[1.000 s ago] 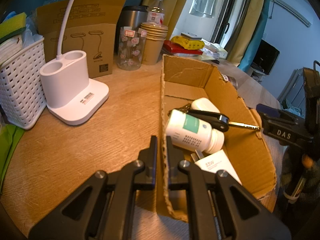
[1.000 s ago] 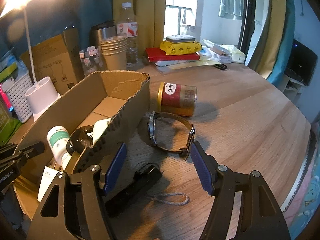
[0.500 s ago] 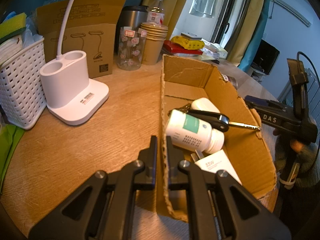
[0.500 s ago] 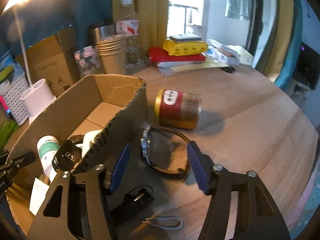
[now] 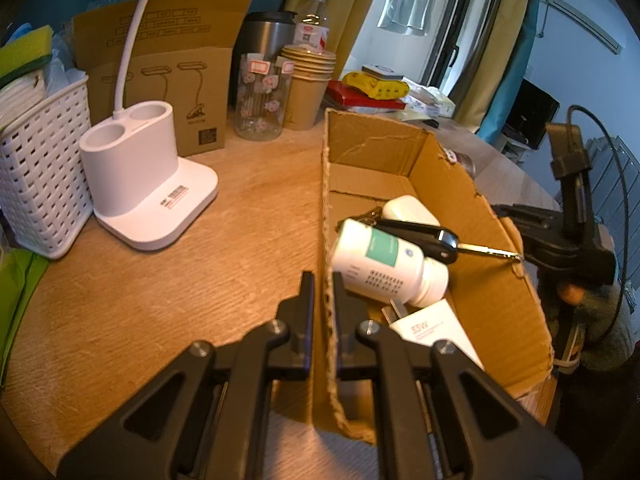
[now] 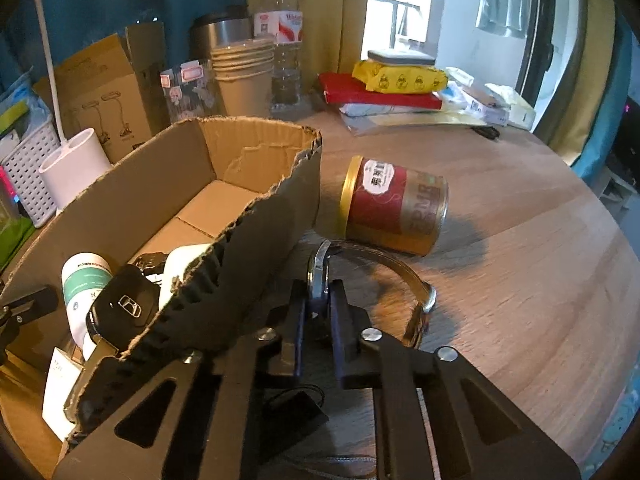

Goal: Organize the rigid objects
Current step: 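Grasp the wristwatch by its strap with the right gripper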

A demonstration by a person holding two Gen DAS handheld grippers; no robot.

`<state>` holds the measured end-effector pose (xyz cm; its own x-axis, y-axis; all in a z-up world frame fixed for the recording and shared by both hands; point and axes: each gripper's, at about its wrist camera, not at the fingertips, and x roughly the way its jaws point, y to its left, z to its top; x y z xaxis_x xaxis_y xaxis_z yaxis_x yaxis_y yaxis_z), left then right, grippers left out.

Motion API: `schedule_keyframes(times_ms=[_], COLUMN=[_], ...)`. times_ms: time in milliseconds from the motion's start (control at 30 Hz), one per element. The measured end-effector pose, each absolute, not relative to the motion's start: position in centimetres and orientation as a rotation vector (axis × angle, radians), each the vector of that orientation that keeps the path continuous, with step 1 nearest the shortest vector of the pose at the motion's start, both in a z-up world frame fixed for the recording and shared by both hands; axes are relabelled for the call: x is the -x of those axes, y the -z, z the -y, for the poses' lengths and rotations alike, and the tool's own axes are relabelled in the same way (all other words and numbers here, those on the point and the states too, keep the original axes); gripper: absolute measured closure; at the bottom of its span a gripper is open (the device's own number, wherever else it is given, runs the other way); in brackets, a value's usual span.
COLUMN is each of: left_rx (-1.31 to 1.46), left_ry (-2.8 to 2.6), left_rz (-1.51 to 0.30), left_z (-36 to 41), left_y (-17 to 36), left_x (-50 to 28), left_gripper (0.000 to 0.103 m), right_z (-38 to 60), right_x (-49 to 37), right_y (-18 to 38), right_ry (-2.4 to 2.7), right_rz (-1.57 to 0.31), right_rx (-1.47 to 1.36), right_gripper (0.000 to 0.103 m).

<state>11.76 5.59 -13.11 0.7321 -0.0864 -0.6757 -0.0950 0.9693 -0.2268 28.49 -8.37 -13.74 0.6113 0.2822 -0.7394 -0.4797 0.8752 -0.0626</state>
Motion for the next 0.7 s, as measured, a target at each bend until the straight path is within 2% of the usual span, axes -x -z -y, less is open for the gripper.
schedule_keyframes(times_ms=[700], left_rx=[0.254], left_ry=[-0.005], left_rz=[-0.751], left_z=[-5.6], left_y=[13.1], left_x=[-11.8], left_gripper=[0.095], right_z=[7.7], right_x=[-23.4], right_y=[5.8], right_ry=[-0.469], right_rz=[-0.585], right_rx=[0.271], right_gripper=[0.092])
